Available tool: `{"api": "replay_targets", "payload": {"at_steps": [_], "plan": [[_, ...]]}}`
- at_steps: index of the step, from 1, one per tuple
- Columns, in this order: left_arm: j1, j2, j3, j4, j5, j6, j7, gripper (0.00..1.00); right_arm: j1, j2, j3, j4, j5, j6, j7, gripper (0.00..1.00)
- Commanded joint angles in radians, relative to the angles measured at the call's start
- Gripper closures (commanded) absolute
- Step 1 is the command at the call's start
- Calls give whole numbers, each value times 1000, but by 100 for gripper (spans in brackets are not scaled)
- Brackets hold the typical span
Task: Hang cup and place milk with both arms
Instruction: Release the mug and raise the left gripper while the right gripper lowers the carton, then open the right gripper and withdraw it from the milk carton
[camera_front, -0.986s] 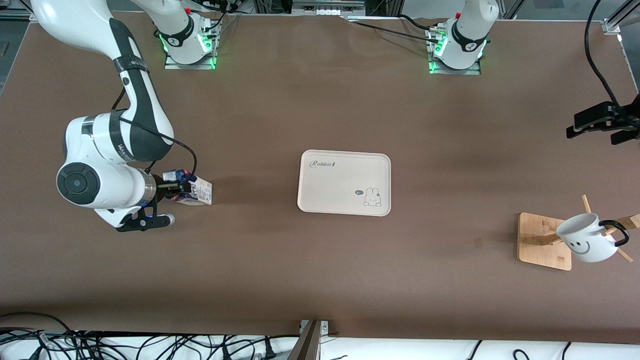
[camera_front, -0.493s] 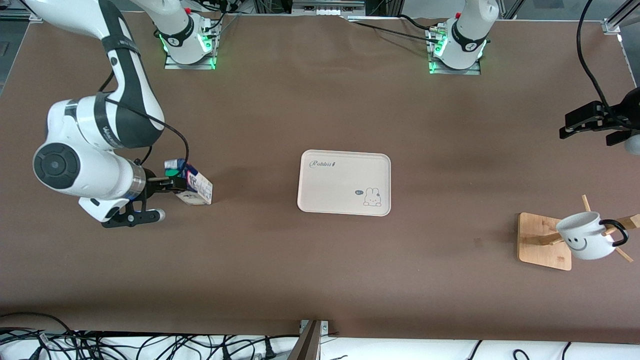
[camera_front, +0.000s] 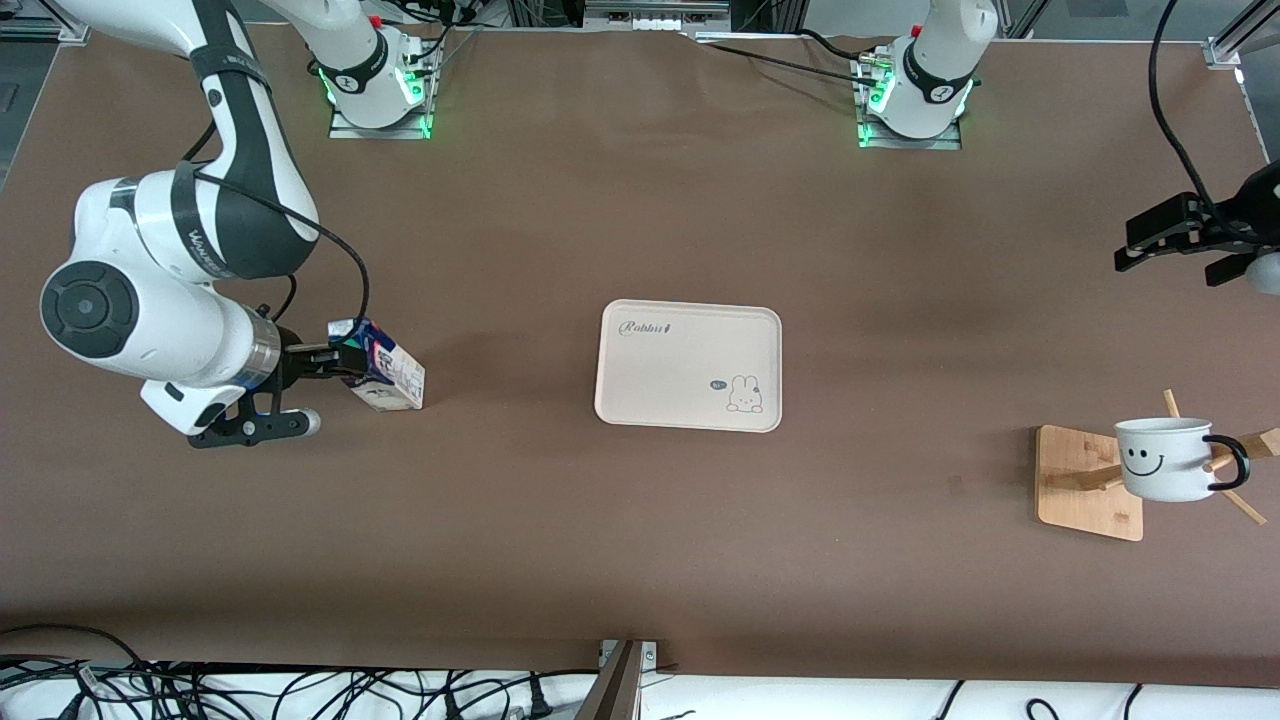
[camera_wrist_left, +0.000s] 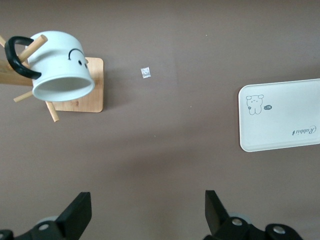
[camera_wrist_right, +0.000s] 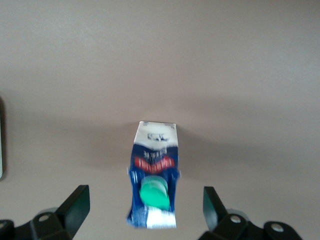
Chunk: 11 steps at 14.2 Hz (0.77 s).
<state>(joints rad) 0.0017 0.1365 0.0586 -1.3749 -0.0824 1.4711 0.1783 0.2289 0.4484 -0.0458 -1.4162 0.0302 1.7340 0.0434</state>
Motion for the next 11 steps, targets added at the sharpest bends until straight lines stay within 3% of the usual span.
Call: {"api": "replay_targets", "payload": {"at_steps": [1, 6, 9, 11], "plan": [[-25, -35, -23, -41, 50, 21, 12, 0, -3, -39, 14, -29, 2, -11, 9, 0], [-75, -37, -14, -64, 159, -1, 4, 0, -8, -152, -11, -38, 57, -77, -10, 0], [-75, -35, 67, -70, 28, -3, -34, 0, -8, -252, -69, -71, 57, -152, -66, 0], [-74, -35, 92, -70, 12, 6, -42, 0, -8, -348, -91, -188, 57, -121, -103, 0]]}}
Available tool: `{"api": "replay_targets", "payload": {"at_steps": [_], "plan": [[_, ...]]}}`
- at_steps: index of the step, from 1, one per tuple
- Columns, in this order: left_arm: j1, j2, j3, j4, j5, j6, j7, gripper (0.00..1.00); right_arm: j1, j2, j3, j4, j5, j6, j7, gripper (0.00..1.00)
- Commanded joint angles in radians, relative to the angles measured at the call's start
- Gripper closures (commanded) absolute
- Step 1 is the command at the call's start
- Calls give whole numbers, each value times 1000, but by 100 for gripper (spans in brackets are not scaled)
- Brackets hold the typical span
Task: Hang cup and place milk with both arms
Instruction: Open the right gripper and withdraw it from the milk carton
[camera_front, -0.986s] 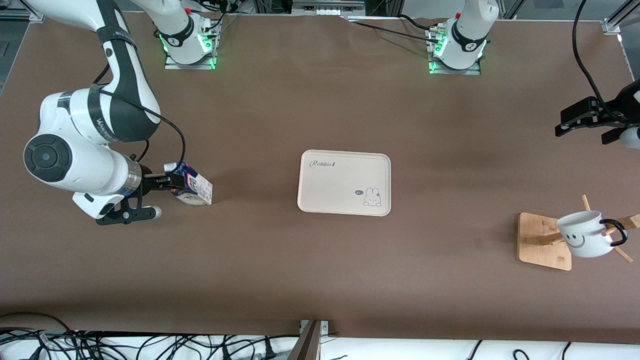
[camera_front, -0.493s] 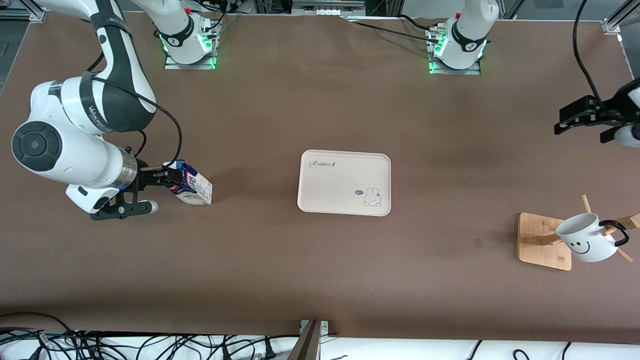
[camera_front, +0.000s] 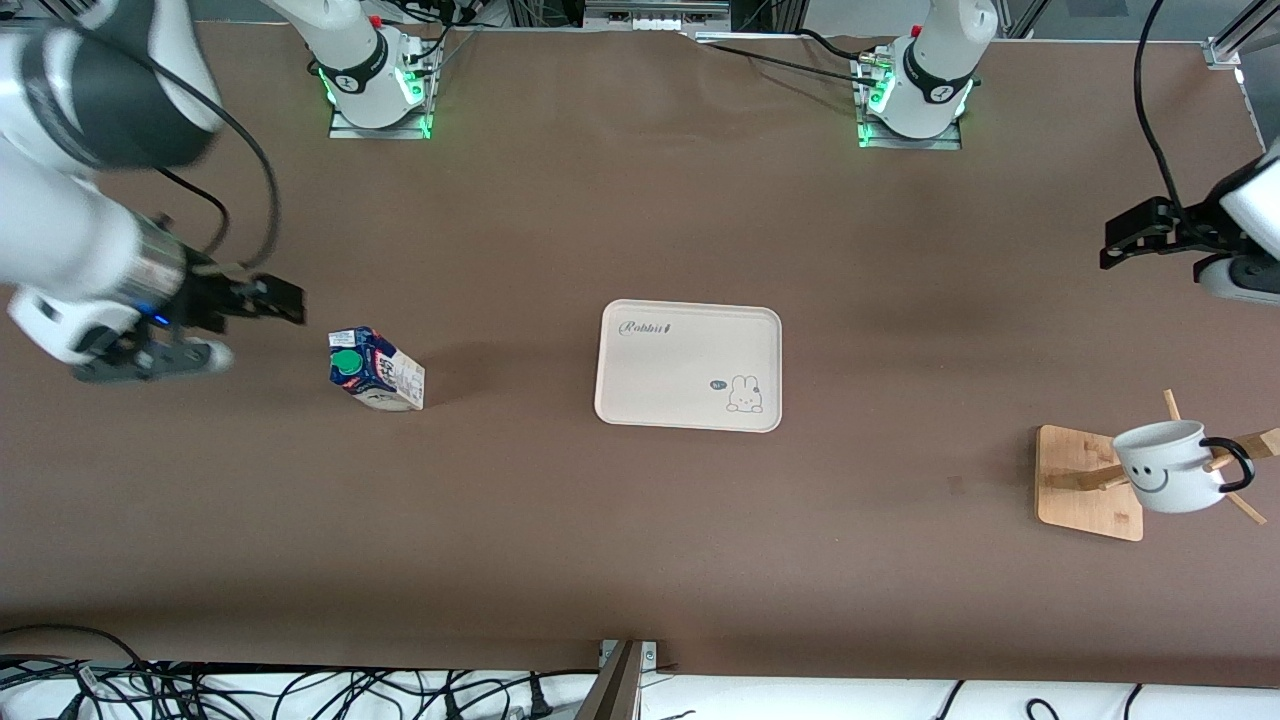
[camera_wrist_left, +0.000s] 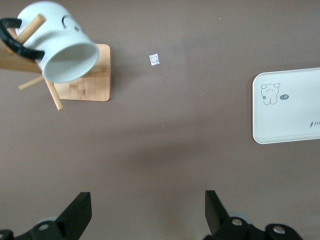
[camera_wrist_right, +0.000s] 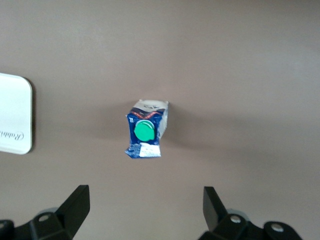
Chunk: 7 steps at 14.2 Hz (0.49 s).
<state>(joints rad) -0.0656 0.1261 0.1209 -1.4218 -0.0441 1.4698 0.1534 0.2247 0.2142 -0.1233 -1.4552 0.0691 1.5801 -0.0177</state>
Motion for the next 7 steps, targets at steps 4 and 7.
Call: {"api": "replay_targets", "payload": {"at_steps": [4, 7], "plan": [[-7, -20, 31, -8, -23, -2, -14, 0, -30, -185, -32, -261, 3, 104, -110, 0], [-7, -16, 25, 9, -3, -6, -14, 0, -83, -185, 28, -252, -26, 104, -136, 0]]}}
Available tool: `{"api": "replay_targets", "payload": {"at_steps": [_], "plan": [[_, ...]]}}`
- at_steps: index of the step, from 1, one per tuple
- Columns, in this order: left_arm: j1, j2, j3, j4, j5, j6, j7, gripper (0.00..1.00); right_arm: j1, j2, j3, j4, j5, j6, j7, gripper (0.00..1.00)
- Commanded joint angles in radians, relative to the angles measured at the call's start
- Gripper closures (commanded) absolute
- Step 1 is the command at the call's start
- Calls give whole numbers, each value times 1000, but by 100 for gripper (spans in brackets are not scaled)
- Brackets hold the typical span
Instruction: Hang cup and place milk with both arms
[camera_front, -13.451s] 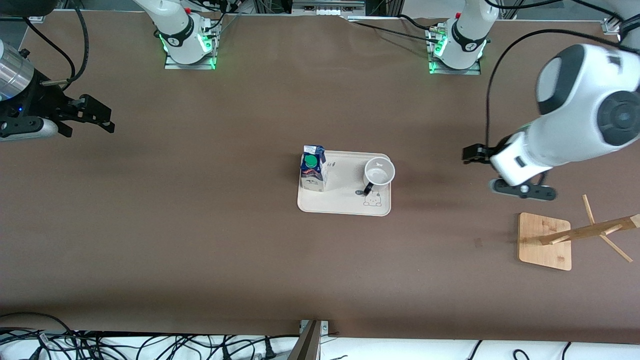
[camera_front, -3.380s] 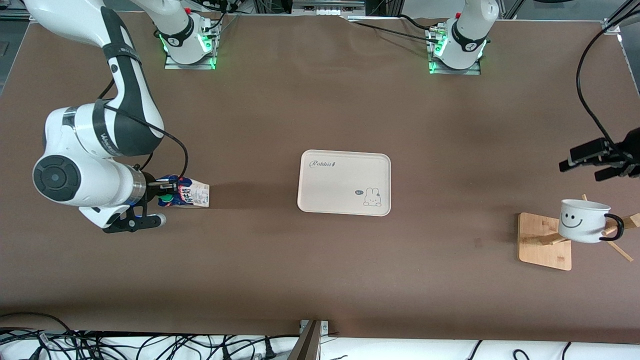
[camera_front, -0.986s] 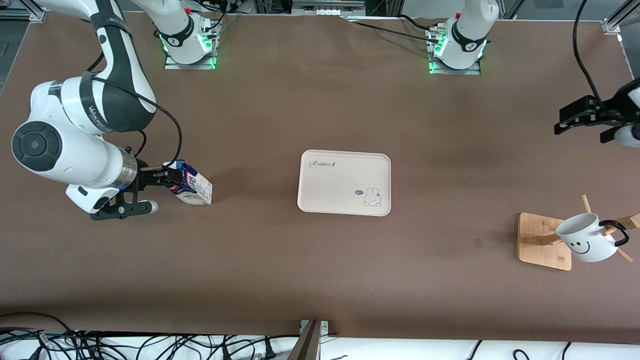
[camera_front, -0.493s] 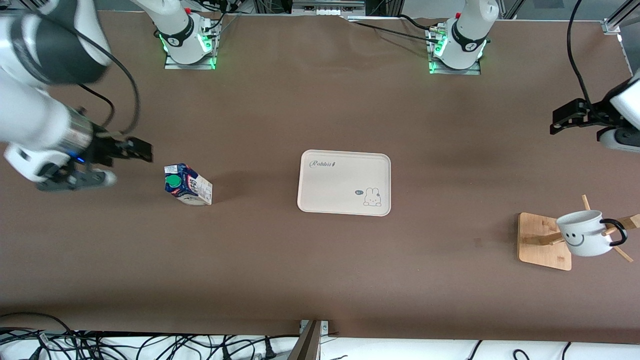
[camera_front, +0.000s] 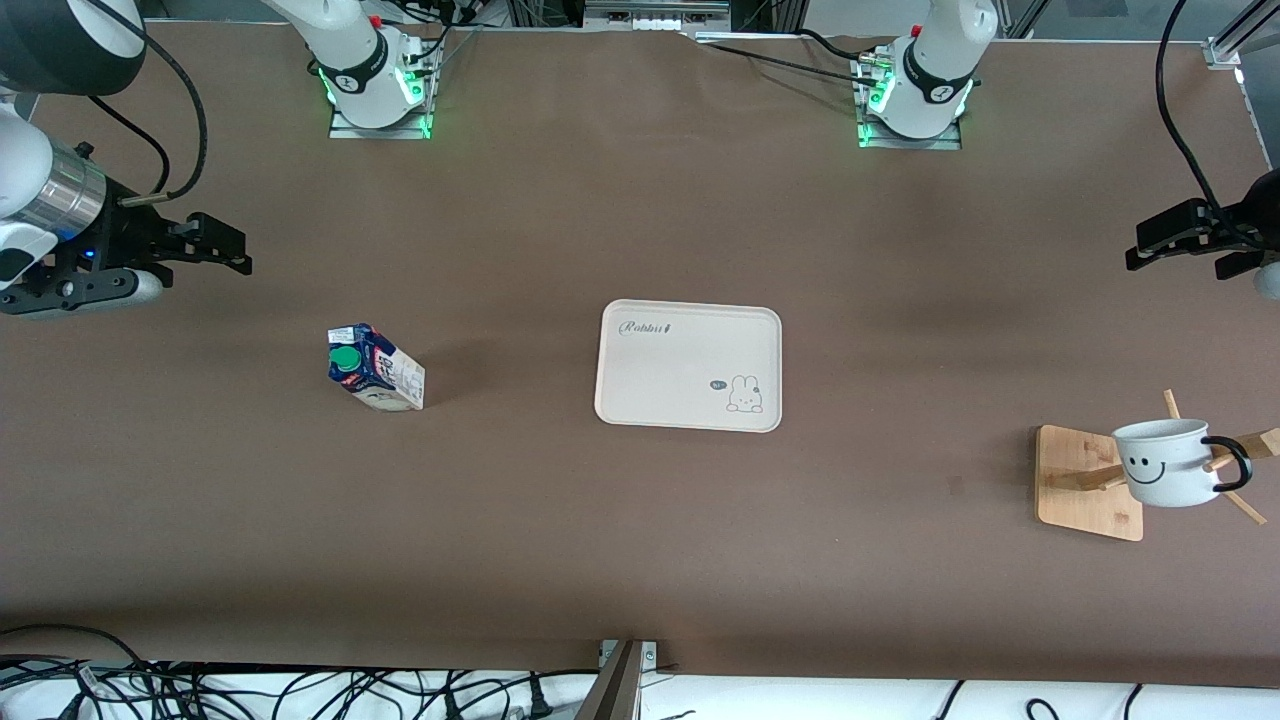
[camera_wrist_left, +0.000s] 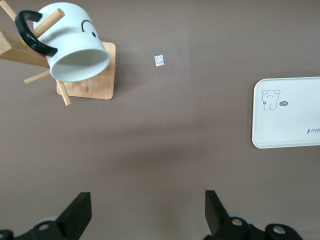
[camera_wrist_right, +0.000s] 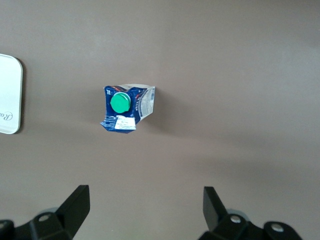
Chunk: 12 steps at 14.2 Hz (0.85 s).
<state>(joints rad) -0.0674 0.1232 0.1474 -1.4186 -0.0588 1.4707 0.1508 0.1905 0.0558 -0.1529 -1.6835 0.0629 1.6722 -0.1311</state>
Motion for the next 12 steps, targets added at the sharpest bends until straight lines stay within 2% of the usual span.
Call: {"api": "replay_targets", "payload": {"at_steps": [1, 3, 5, 12], "plan": [[-5, -13, 0, 7, 11, -7, -11, 0, -49, -22, 62, -12, -23, 9, -13, 0], [-5, -14, -2, 7, 11, -9, -11, 0, -42, -4, 67, 24, -29, -15, -7, 0], [-5, -13, -2, 9, 13, -27, -8, 0, -14, 12, 69, 60, -77, -31, 13, 0], [-5, -10, -3, 7, 31, -49, -13, 0, 4, 15, 70, 88, -34, -34, 31, 0]]}}
